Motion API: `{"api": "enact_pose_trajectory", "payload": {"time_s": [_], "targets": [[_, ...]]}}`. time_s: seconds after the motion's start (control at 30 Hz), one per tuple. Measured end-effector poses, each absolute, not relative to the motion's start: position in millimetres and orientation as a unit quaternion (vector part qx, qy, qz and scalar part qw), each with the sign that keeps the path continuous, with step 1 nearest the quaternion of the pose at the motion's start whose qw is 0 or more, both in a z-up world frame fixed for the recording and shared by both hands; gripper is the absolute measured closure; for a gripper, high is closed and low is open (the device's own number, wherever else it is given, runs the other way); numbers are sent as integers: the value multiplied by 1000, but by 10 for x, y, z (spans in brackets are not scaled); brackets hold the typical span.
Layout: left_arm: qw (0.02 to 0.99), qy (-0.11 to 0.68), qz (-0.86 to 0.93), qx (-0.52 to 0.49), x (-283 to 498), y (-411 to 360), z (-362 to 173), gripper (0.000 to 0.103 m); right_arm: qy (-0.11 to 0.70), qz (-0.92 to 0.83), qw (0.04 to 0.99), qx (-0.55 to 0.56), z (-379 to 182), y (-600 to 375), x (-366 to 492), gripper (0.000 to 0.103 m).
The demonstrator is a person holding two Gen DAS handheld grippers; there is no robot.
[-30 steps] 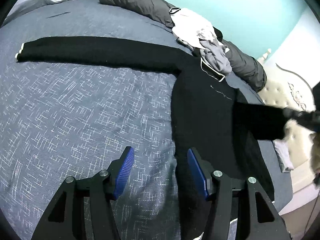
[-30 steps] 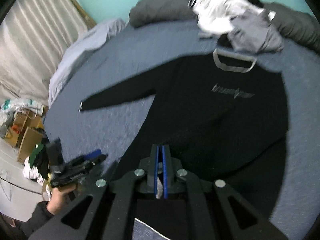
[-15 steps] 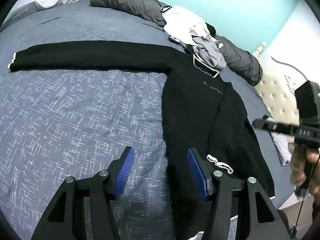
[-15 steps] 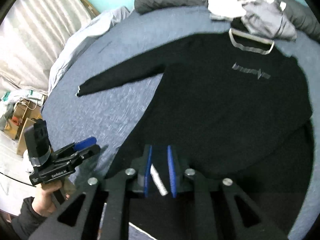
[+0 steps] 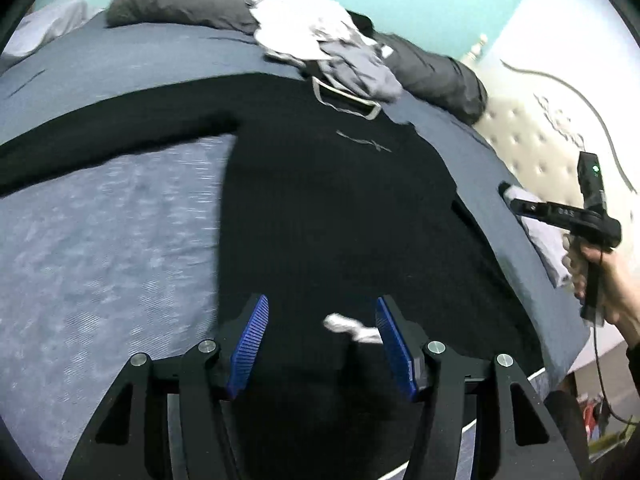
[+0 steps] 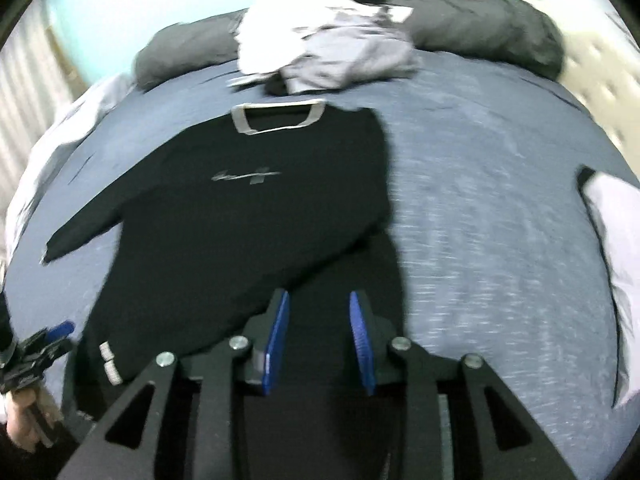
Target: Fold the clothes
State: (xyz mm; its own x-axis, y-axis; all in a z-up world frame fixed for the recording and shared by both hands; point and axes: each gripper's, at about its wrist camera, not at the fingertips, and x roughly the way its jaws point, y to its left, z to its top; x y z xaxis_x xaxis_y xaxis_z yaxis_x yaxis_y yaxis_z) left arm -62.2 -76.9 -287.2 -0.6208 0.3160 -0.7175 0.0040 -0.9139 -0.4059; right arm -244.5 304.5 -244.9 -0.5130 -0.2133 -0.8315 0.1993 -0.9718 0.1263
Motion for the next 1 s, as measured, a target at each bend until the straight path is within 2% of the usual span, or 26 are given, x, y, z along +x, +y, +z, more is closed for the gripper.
{"api": "enact_pose_trajectory", "payload": {"time_s": [0.27, 0.53, 0.57, 0.63, 0.73, 0.87, 1.0], "targets": [[126, -149, 860, -471, -1047, -397, -3025, 42, -30, -867, 89, 490, -2775, 3423, -2776, 71], [129, -179, 838, -498, -1083, -475, -3259, 43, -38, -868, 98, 486, -3014, 3452, -2858, 70], [133, -190, 837, -496, -1080, -486, -3268, 45, -43, -868, 95, 486, -3041, 3475, -2869, 70], [141, -208, 831, -496, -1075, -492, -3298, 72, -52, -867, 90, 488, -3079, 3525, -2895, 70], [147, -210, 834, -488, -1037, -518, -3263, 93, -59, -866, 84, 490, -3096, 3585, -2946, 70], [150, -207, 851, -458, -946, -617, -3046, 95, -41, -866, 85, 491, -3088, 3562, -3035, 65], [130, -197, 869, -434, -923, -805, -2863, 95, -4, -868, 84, 490, -3105, 3447, -3138, 65]]}}
